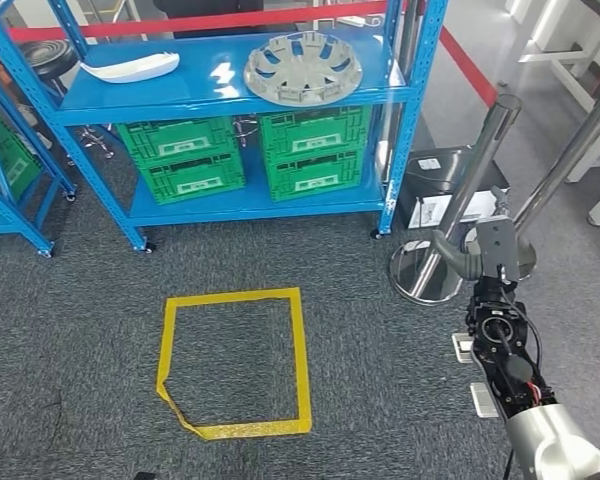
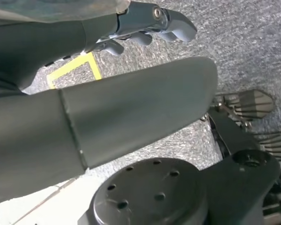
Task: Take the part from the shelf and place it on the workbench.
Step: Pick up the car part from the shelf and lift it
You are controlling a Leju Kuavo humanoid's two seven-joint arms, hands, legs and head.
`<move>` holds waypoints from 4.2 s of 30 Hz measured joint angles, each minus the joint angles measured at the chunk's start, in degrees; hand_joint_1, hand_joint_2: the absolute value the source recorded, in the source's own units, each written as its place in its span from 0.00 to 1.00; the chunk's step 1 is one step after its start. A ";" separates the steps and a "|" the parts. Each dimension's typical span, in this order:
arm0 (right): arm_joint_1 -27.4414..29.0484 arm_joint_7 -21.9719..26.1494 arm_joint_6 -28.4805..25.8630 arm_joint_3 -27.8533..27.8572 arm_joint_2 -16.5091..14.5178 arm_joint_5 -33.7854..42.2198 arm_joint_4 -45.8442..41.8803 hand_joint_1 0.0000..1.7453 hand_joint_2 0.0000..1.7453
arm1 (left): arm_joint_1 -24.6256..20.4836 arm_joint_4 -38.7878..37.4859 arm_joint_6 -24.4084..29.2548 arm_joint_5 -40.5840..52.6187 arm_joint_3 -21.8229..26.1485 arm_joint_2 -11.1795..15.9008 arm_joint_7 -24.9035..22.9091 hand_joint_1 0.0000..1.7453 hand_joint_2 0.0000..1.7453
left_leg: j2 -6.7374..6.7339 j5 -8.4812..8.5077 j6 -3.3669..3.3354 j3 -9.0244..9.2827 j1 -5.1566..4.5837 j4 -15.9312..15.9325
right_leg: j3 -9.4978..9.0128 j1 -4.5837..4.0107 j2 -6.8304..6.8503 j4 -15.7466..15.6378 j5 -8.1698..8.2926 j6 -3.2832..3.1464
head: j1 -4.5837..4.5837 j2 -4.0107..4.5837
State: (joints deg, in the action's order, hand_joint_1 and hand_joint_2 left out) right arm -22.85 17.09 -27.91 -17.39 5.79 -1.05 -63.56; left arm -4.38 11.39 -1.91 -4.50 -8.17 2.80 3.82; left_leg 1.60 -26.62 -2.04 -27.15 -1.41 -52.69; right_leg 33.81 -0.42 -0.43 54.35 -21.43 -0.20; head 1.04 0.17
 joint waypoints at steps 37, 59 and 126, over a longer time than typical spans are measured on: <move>-1.23 -3.33 1.59 -0.44 0.02 -2.89 -0.26 0.00 1.00 | 0.09 -0.01 -0.46 -1.66 0.04 -0.36 -0.11 0.00 0.00 | -0.32 -3.33 2.48 5.52 3.43 2.41 | 5.45 3.12 0.41 6.88 0.22 5.07 | 0.01 0.00; -0.83 -3.56 1.51 -0.77 0.11 -2.79 -1.72 0.00 1.00 | 0.31 -0.30 -0.55 -1.68 -0.01 -0.31 -0.20 0.00 0.00 | -0.27 6.70 0.76 -8.54 0.17 0.83 | -14.50 -0.05 -0.99 2.37 -10.07 0.21 | 1.83 0.01; -16.95 -11.94 11.10 -14.22 -2.31 -9.09 10.57 0.00 1.00 | -2.69 -0.46 -0.01 -1.68 -1.37 -0.81 -2.12 0.00 0.00 | -1.37 5.42 4.43 -6.85 3.67 -0.40 | -5.20 2.97 0.02 -1.40 -4.71 3.62 | 1.32 0.01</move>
State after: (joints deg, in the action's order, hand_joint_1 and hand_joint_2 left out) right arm -39.81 5.15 -16.81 -31.62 3.49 -10.14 -52.99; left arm -7.07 10.93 -1.92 -6.18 -9.55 1.99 1.70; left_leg 0.23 -21.20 2.39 -34.00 2.25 -53.09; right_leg 28.60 2.55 -0.41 52.95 -26.14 3.41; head 2.36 0.19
